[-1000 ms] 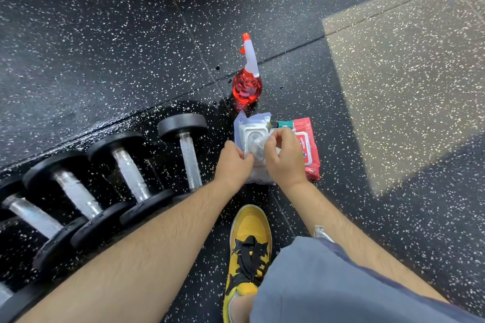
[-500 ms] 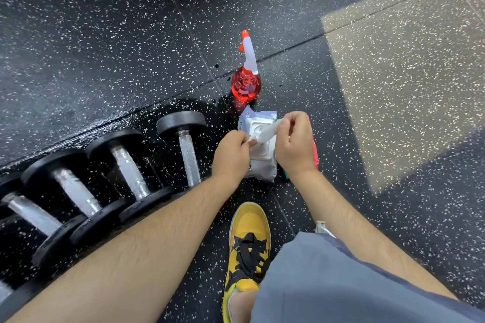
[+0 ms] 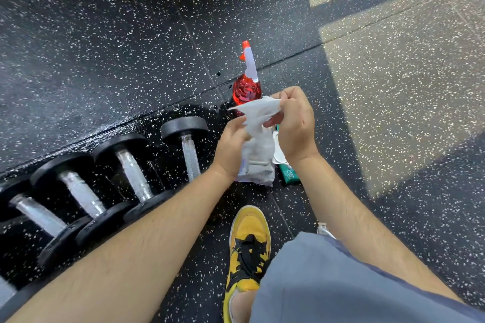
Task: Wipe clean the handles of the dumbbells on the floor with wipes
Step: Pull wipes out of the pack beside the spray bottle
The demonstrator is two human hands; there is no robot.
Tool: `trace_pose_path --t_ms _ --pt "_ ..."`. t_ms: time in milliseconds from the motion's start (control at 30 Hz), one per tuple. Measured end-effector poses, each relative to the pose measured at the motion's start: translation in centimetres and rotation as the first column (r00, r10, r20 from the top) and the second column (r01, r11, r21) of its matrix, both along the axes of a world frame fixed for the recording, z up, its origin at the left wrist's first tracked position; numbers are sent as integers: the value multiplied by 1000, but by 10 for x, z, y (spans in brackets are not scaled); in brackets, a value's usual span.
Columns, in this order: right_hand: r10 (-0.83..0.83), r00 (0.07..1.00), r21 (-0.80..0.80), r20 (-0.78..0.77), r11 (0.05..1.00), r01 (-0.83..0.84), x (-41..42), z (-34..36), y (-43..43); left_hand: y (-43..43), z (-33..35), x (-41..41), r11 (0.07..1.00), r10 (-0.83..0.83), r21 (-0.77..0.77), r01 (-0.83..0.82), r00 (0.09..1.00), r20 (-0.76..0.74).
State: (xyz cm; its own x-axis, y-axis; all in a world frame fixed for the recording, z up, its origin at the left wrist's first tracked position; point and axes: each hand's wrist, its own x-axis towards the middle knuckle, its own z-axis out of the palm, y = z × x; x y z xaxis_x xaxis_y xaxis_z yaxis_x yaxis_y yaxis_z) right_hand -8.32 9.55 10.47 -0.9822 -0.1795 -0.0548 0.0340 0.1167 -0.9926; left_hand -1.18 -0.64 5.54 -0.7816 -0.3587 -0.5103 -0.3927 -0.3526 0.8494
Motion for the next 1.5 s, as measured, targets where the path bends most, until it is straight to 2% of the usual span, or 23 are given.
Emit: trace_pose_path --t_ms 33,67,233,300,367,467,567,667,733,867,933,1000,1067,1100,1133,1167,1200,1267,1300,1333,1400,1500 --pt "9 999 -2 40 1000 -9 2 0 -2 -3 8 -1 993 39 115 -38 999 -10" --pt "24 998 3 61 1000 -25 3 1 -3 -7 13 -2 985 56 162 -52 998 -21" --pt "87 991 58 106 994 -93 9 3 -13 -34 22 13 994 14 112 -3 996 -92" --pt "114 985 36 126 992 -119 12 4 -21 -43 21 20 996 -16 88 22 998 -67" --pt "136 982 49 129 988 -143 18 3 -30 -48 20 28 998 -56 -19 56 998 4" --pt "190 974 93 123 975 -202 26 2 -41 -57 10 41 907 -132 -395 145 989 59" --pt "221 962 96 160 966 -238 32 5 -56 -68 15 54 857 -104 -508 85 995 -9" --pt "276 949 18 153 959 -282 39 13 -65 -82 27 62 898 -107 -429 96 994 0" --pt "337 929 59 154 935 -349 38 12 -70 -96 35 67 922 -141 -362 134 990 9" --pt "540 712 -45 448 809 -586 29 9 -81 -122 57 74 984 -126 -129 121 991 -32" --pt "622 651 -60 434 741 -668 30 13 -82 -129 66 75 994 -87 -65 86 996 -20" --pt "654 644 -80 398 724 -685 32 18 -82 -132 75 78 1000 -18 -22 18 1000 -10" --pt "631 670 -64 391 745 -664 33 18 -84 -133 79 81 999 36 -14 -36 999 -1" --pt "588 714 3 380 771 -637 32 13 -84 -134 79 83 998 65 -11 -65 998 9" --pt "522 777 133 352 794 -593 30 1 -82 -133 78 85 995 99 -5 -99 995 22" --pt "469 834 314 293 776 -547 26 -14 -79 -133 76 87 992 127 -5 -127 991 32" --pt "458 859 520 231 688 -507 22 -29 -73 -133 74 89 990 144 -10 -144 988 46" --pt "558 808 845 189 326 -423 17 -61 -57 -132 69 92 988 154 -28 -153 986 64" --pt "601 773 919 203 156 -363 16 -77 -50 -130 66 93 988 153 -35 -150 986 74" --pt "641 739 952 208 39 -302 17 -89 -45 -129 64 94 988 152 -38 -149 985 83" --pt "710 681 978 180 -59 -198 17 -107 -41 -125 60 94 989 144 -48 -139 985 97" --pt "750 648 989 137 -70 -129 10 -114 -50 -121 56 94 994 105 -50 -100 989 101"
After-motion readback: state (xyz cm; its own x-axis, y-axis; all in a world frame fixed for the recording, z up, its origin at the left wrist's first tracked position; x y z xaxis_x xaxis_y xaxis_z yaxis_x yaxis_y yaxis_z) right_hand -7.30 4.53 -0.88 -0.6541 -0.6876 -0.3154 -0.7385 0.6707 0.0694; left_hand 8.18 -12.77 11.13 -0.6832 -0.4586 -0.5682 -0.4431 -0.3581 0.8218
